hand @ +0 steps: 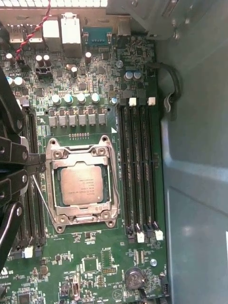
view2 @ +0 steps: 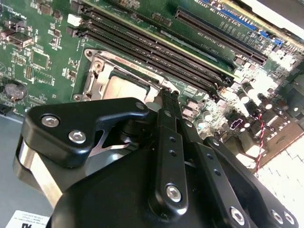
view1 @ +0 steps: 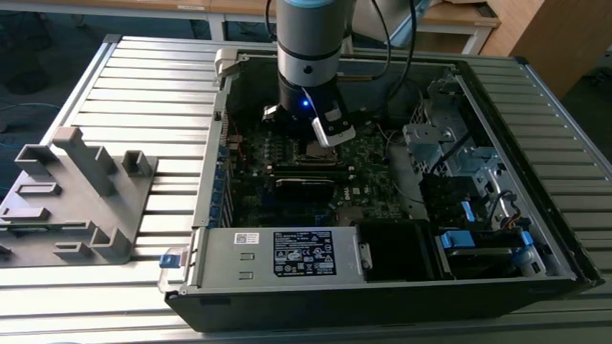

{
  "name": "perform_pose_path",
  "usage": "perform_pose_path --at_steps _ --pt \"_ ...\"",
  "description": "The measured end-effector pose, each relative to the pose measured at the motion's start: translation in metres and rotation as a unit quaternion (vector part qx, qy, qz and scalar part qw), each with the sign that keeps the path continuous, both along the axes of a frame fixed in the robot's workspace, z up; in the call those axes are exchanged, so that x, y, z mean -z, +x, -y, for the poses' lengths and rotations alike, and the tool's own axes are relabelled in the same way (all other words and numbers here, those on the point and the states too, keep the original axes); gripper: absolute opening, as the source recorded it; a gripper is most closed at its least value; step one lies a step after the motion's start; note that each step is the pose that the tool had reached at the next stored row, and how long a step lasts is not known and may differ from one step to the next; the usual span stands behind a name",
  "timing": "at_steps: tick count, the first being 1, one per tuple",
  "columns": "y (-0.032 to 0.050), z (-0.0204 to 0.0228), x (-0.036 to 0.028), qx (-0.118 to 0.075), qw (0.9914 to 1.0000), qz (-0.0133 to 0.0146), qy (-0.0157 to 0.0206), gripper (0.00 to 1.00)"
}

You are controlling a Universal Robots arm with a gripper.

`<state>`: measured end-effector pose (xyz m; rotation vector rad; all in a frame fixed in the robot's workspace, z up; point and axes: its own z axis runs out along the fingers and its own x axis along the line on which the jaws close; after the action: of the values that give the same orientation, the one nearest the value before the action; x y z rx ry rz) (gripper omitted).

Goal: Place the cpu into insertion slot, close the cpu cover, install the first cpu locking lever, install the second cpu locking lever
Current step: 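Install the second cpu locking lever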

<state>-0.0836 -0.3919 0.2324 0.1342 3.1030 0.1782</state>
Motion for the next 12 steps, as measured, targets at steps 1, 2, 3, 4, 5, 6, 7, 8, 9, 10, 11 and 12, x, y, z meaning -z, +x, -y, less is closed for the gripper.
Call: perform_pose_path --at_steps 1,2,3,4,5,6,7,8,9,10,11,12 --pt "-0.0001 0.0001 0.0010 0.002 1.00000 0.0000 -0.0003 0.11" --pt "-0.0001 0.0001 0.0019 0.003 1.00000 0.0000 -0.0004 0.11" --pt "-0.0001 0.0001 0.0024 0.004 0.99999 0.0000 -0.0004 0.11" --pt "-0.0002 0.0001 0.0029 0.005 0.99999 0.0000 -0.0004 0.11" --pt "-0.0002 0.0002 0.0034 0.006 0.99998 0.0000 -0.0004 0.11" --pt "-0.0002 0.0003 0.0040 0.007 0.99998 0.0000 -0.0004 0.11" --pt "-0.0002 0.0004 0.0046 0.008 0.99997 0.0000 -0.0004 0.11" --pt "-0.0003 0.0005 0.0054 0.010 0.99995 0.0000 -0.0004 0.11" --pt "-0.0005 0.0006 0.0060 0.012 0.99993 0.0000 -0.0004 0.11" --pt "-0.0008 0.0007 0.0066 0.013 0.99991 -0.0001 -0.0005 0.11" --pt "-0.0010 0.0009 0.0071 0.015 0.99989 -0.0001 -0.0005 0.11" --pt "-0.0011 0.0012 0.0075 0.016 0.99986 -0.0001 -0.0005 0.11"
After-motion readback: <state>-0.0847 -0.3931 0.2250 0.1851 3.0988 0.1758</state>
